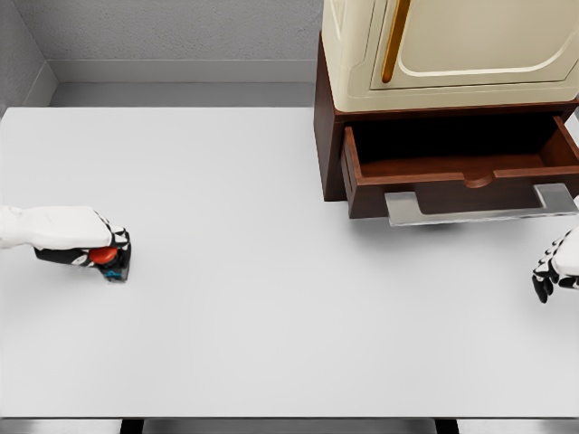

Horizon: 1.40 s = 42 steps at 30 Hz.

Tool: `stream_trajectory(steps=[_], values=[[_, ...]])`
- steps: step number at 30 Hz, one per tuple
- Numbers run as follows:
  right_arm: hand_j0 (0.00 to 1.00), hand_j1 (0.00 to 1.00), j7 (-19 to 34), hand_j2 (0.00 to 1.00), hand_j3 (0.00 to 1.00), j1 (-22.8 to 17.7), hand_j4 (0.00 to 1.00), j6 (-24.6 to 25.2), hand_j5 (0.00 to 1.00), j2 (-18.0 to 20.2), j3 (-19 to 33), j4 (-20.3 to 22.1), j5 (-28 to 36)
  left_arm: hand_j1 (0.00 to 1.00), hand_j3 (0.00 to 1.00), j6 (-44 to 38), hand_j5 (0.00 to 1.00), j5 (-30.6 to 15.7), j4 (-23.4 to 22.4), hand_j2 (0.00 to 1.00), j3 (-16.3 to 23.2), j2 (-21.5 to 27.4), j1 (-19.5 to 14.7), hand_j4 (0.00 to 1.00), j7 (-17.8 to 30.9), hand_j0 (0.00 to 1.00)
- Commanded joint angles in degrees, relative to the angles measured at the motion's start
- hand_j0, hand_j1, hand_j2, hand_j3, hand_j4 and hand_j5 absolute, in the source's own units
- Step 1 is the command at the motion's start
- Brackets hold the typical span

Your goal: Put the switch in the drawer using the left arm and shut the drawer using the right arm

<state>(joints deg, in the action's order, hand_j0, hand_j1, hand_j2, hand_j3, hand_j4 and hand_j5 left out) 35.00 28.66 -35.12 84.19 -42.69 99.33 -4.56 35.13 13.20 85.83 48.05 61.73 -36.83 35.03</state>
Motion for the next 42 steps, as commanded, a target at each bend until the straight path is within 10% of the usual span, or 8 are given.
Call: stream_trajectory(steps=[1,17,42], values=[[0.47,0.47,0.00,0.47,0.47,0.00,0.47,0.12,0.47,0.18,0.24,-0.02,0.78,0.41,0.41,-0.13,0.41,-0.72,0.04,0.41,-0.06,-0.39,0.00,0.41,-0.05,0.41],[0.48,0.48,0.00,0.48,0.48,0.88,0.48,0.12,0.48,1.41,0.77,-0.11,2.19,0.40,0.40,-0.13,0.40,-9.95,-0.14,0.40,-0.77,-8.91,-4.39,0.40,-5.94,0.40],[0.48,0.48,0.00,0.48,0.48,1.40,0.48,0.12,0.48,1.59,1.12,0.07,3.16,0.40,0.40,-0.13,0.40,-11.62,-0.49,0.40,-0.77,-18.67,-9.58,0.40,-11.30,0.40]])
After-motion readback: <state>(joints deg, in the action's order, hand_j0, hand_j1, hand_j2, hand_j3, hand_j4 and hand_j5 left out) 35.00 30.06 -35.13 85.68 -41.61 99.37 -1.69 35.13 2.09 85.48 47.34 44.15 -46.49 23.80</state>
